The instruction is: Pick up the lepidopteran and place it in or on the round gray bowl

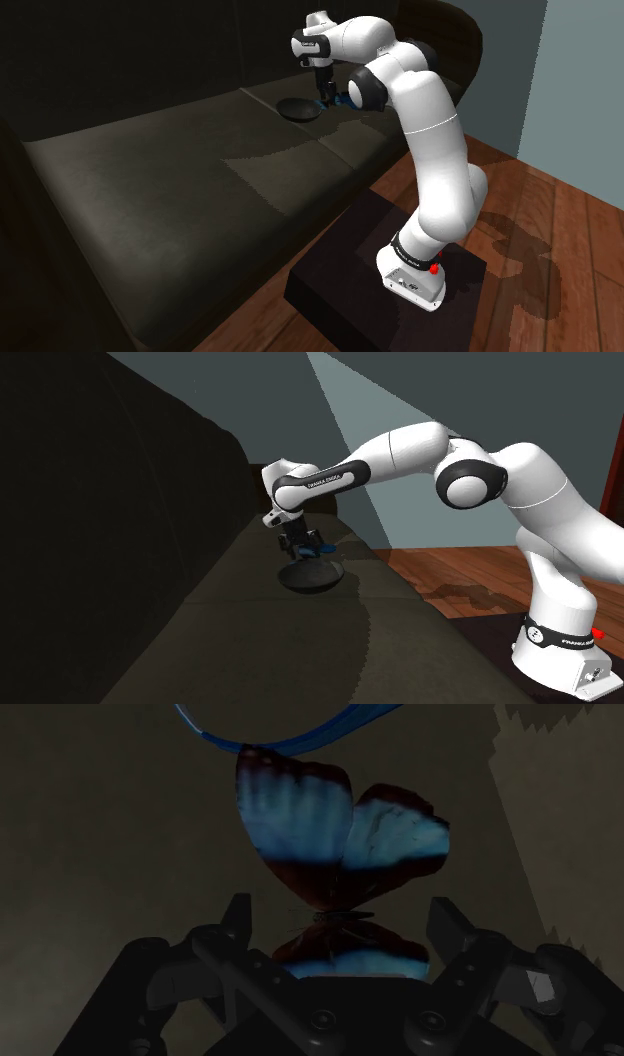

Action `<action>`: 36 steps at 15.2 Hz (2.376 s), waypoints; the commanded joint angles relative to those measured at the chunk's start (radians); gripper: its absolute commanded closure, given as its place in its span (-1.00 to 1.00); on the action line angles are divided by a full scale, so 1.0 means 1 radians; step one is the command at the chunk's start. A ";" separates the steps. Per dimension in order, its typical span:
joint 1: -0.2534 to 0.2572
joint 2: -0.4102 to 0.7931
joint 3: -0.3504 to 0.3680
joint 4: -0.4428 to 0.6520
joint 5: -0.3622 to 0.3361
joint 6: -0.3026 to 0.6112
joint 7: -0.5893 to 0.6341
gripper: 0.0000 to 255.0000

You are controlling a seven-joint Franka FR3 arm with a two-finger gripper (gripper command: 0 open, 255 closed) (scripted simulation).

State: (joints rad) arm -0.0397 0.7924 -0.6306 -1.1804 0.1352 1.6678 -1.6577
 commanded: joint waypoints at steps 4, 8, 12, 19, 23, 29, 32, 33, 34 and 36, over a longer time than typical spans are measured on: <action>0.000 0.001 0.000 -0.003 0.000 0.004 0.000 -1.00; 0.000 0.001 0.000 -0.003 0.000 0.004 0.000 1.00; 0.005 -0.004 -0.001 -0.021 -0.001 0.016 0.001 1.00; -0.004 -0.007 -0.003 0.026 -0.003 -0.031 -0.004 1.00; -0.012 -0.014 -0.007 0.071 -0.007 -0.079 -0.010 1.00; -0.031 -0.015 -0.010 0.157 -0.009 -0.160 -0.019 1.00; -0.045 -0.009 -0.010 0.211 -0.008 -0.204 -0.024 1.00; -0.050 -0.006 -0.009 0.231 -0.007 -0.220 -0.026 1.00; -0.056 -0.003 -0.009 0.253 -0.006 -0.237 -0.028 1.00; -0.070 0.006 -0.008 0.300 -0.003 -0.271 -0.031 1.00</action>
State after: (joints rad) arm -0.1059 0.7980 -0.6381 -0.8955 0.1317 1.4102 -1.6878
